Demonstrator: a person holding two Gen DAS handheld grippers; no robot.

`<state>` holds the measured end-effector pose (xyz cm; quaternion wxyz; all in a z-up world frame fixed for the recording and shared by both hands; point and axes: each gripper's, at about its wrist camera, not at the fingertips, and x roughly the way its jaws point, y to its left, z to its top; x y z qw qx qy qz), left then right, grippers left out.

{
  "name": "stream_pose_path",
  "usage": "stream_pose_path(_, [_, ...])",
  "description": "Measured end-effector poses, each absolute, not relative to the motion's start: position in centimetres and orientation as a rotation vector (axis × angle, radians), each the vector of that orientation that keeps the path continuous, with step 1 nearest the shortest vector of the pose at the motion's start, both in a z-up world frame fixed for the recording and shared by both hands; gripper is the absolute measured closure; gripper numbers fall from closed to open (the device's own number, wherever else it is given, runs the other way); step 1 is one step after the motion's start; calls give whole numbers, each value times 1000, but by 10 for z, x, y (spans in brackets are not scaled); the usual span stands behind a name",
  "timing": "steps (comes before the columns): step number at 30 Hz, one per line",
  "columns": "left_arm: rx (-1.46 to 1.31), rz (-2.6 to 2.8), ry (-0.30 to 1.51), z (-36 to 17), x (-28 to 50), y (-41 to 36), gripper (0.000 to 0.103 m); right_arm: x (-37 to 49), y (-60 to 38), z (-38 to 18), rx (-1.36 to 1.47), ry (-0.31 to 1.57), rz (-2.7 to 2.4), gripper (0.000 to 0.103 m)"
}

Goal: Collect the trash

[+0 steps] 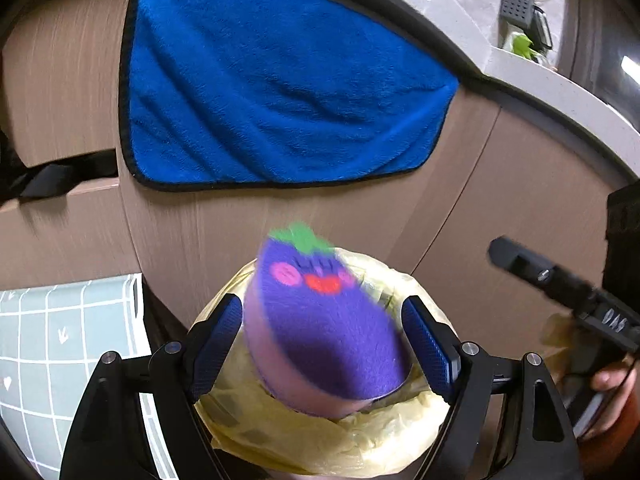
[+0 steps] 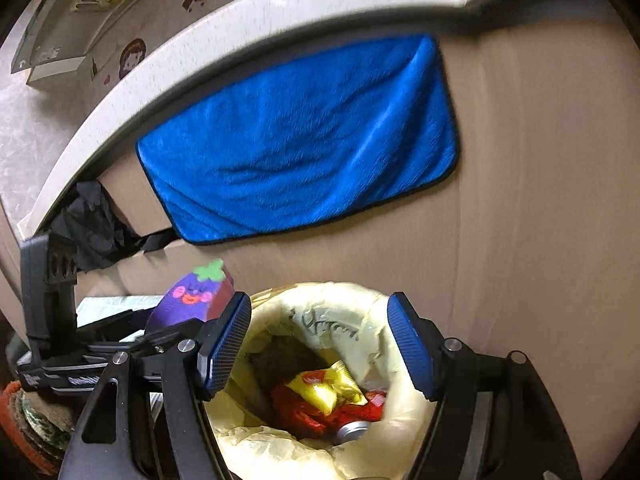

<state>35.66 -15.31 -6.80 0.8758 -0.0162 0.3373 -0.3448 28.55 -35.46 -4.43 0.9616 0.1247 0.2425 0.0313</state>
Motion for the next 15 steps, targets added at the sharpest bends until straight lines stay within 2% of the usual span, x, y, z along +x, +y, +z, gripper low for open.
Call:
stream_pose_path(9, [-60, -665, 665, -55, 342, -145, 21, 254, -358, -26, 246, 441, 73, 35])
stream_pose_path(15, [-32, -505, 618, -24, 281, -113, 21, 221, -345, -21, 260, 439, 122, 35])
